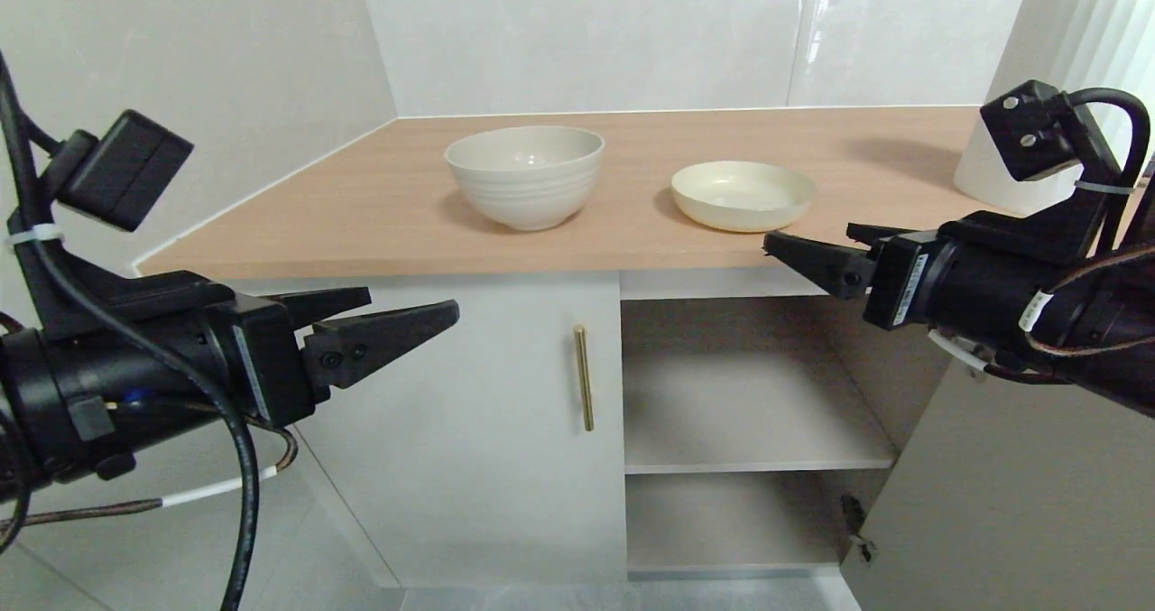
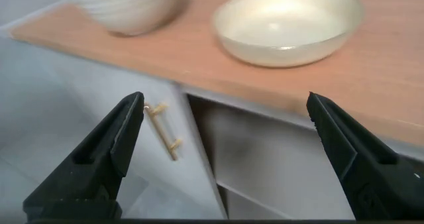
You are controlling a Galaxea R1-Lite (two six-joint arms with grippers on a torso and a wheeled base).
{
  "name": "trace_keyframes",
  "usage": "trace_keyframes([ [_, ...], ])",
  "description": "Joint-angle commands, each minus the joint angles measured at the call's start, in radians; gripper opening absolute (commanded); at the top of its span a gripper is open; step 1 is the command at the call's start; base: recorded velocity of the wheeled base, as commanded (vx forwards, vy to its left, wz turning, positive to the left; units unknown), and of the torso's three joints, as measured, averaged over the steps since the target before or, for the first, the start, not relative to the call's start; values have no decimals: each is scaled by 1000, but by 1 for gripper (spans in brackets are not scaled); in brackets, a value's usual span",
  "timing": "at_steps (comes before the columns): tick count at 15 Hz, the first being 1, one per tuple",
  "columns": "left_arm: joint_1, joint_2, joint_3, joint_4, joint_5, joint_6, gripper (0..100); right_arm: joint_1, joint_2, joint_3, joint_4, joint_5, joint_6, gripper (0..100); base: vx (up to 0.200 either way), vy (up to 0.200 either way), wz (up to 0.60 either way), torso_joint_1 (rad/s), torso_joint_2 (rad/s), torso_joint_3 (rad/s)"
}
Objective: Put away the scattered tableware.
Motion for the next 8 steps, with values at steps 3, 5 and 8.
trace_keyframes([
  [3, 0, 8, 0, -3, -1, -1, 100, 3, -12, -2, -4, 1, 0, 100, 0, 0, 0, 79, -540, -342],
  [5, 0, 8, 0, -3, -7, -1, 100, 3, -14, -2, -4, 1, -2, 100, 0, 0, 0, 122, -481, -344],
  [8, 0, 15, 0, -3, -8, -1, 100, 3, -12, -2, -2, 1, -3, 100, 0, 0, 0, 139, -468, -328],
])
